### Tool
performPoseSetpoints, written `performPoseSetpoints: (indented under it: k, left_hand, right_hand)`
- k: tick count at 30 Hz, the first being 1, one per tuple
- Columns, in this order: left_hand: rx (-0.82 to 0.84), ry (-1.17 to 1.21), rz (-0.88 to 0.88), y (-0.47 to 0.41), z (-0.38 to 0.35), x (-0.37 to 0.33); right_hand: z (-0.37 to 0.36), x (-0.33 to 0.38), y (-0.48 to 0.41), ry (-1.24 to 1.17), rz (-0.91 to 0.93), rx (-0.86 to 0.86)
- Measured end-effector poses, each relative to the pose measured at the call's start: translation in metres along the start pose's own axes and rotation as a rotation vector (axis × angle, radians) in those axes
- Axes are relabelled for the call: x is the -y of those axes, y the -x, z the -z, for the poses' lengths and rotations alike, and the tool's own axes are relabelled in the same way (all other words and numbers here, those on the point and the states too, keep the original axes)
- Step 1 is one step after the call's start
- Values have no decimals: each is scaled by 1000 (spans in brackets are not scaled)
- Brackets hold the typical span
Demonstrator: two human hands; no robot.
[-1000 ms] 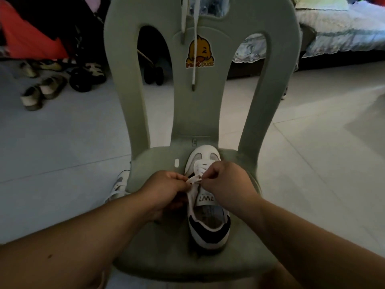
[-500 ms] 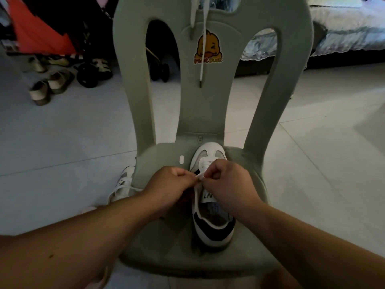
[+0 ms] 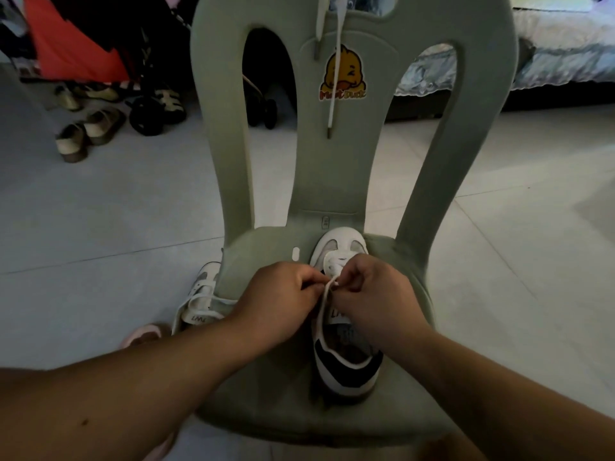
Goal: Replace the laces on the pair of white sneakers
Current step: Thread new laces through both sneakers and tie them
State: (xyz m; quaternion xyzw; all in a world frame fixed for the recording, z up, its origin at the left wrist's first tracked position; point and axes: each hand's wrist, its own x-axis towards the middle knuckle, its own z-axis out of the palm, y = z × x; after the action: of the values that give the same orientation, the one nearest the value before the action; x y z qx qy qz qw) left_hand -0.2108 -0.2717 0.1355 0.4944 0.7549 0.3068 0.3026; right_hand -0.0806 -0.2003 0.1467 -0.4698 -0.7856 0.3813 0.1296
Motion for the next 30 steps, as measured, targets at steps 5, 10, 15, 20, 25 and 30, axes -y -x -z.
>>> performPoseSetpoints:
  k: [5,10,15,20,25,30]
  left_hand:
    - [17,184,112,-4,-2,1]
    - [164,651,427,-8,2,3]
    - [75,278,234,-12,8,0]
    - [-34,871,293,-7,33,1]
    - [-63,1226,343,-1,74,30]
    - [282,60,227,11,101,58]
  right_hand:
    - [3,2,-10,151,55,76]
    - [7,0,-10,86,80,171]
    - [4,2,-9,262,151,205]
    - [4,1,-14,275,178,161]
    - [5,1,-13,270,167,159]
    - [3,2,-11,259,168,160]
